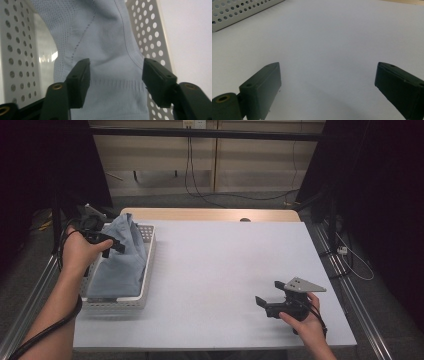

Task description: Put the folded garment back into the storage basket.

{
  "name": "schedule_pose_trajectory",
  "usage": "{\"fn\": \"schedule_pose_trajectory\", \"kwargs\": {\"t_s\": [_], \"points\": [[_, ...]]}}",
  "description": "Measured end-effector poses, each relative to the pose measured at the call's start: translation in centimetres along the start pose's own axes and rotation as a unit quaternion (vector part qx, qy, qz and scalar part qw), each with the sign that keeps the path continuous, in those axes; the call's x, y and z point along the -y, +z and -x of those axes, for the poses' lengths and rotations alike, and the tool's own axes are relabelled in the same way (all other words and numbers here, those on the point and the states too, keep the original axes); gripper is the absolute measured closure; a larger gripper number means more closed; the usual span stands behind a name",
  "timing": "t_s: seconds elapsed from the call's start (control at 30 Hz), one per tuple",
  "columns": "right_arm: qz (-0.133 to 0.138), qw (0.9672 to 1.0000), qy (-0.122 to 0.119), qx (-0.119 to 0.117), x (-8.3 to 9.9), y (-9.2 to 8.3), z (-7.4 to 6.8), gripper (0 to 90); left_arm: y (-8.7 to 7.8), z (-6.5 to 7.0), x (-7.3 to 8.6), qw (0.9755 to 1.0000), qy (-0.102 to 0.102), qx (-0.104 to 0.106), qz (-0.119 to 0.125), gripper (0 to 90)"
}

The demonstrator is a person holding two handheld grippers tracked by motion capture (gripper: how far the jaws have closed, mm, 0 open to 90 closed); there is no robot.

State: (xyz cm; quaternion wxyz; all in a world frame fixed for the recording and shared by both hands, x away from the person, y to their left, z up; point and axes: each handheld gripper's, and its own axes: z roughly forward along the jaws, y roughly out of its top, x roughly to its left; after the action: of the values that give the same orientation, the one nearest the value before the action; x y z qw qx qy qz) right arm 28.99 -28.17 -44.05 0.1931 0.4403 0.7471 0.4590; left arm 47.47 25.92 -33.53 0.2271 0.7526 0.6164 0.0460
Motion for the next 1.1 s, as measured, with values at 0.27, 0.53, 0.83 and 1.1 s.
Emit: {"fn": "schedule_pose_trajectory", "kwargs": {"t_s": [0.27, 0.53, 0.83, 1.1], "points": [[-0.001, 1.0, -0.002, -0.002, 0.0, 0.1, -0.1, 6.6, 0.8, 0.2, -1.1, 0.9999, 0.005, -0.006, 0.015, 60.3], [-0.001, 1.0, 0.0, -0.004, 0.0, 0.1, 0.0, 6.7, 2.2, -0.1, -2.0, 0.9998, 0.005, -0.015, 0.015, 78.4], [-0.003, 1.0, 0.001, -0.007, 0.0, 0.2, 0.1, 6.8, 3.9, -0.9, -2.6, 0.9995, 0.001, -0.022, 0.024, 89.1], [-0.005, 1.0, 0.003, -0.007, 0.1, 0.3, 0.2, 6.8, 5.3, -1.1, -2.6, 0.9989, -0.004, -0.022, 0.041, 90.0]]}}
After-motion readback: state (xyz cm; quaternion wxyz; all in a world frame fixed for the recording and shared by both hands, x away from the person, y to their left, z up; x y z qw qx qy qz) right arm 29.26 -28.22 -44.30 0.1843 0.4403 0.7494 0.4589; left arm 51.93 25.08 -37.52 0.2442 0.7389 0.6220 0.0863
